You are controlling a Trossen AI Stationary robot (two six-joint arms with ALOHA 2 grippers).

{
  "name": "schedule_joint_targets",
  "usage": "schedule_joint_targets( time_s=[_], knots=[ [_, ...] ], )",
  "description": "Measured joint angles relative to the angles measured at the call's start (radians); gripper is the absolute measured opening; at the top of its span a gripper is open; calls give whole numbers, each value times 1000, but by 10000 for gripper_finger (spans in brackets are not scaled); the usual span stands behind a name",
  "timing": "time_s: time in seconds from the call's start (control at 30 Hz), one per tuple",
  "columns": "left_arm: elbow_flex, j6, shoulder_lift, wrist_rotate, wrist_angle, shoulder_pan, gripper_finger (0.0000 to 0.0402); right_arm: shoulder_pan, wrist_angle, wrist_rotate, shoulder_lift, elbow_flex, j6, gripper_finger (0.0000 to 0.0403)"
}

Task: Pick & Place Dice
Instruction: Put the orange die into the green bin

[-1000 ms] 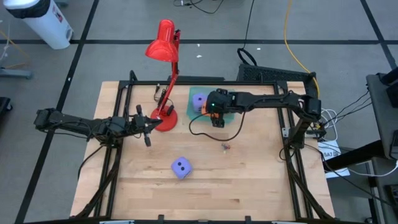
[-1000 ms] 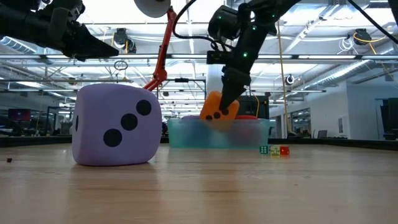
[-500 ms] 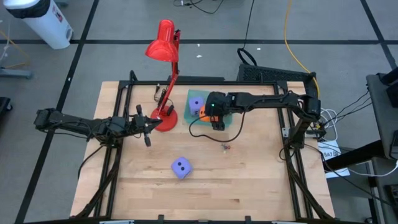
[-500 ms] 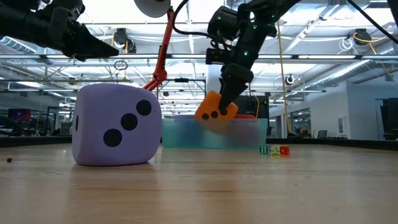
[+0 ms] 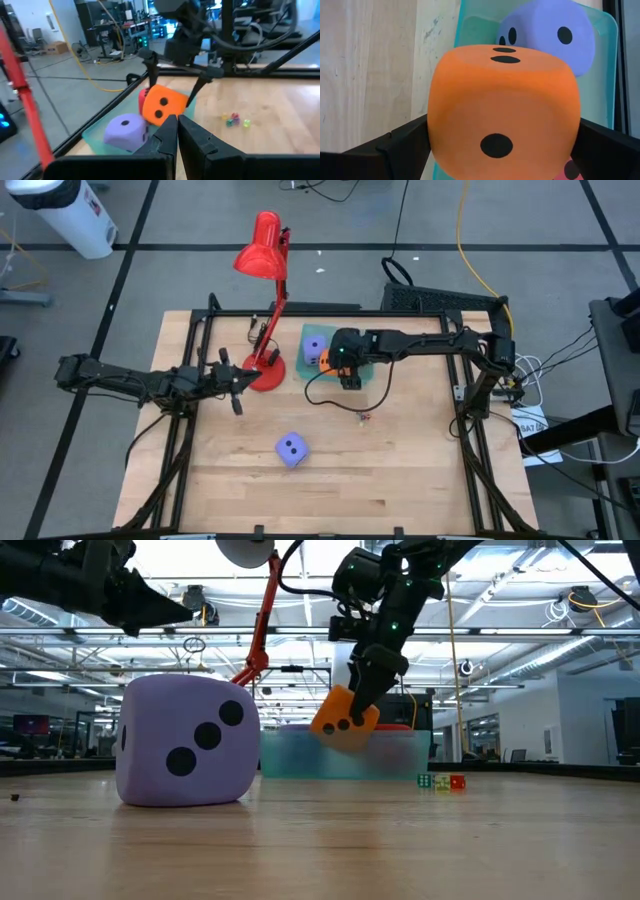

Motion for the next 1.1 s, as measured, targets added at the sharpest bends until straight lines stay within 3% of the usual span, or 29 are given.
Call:
schedule_joint_targets(
  time_s=[0.17, 0.47, 0.67, 1.1],
  knots=[
    [1, 0, 102, 57, 99, 0, 25, 1, 10, 0, 0, 0, -15, 399],
    [110, 72, 431, 111, 300, 9, 3, 1, 11, -4, 0, 0, -39, 400],
    [261, 93, 649, 114, 311, 66, 3, 1, 37, -30, 0, 0, -40, 400],
    [582, 121, 984, 362, 162, 236, 1, 1, 78, -31, -1, 0, -43, 400]
  ],
)
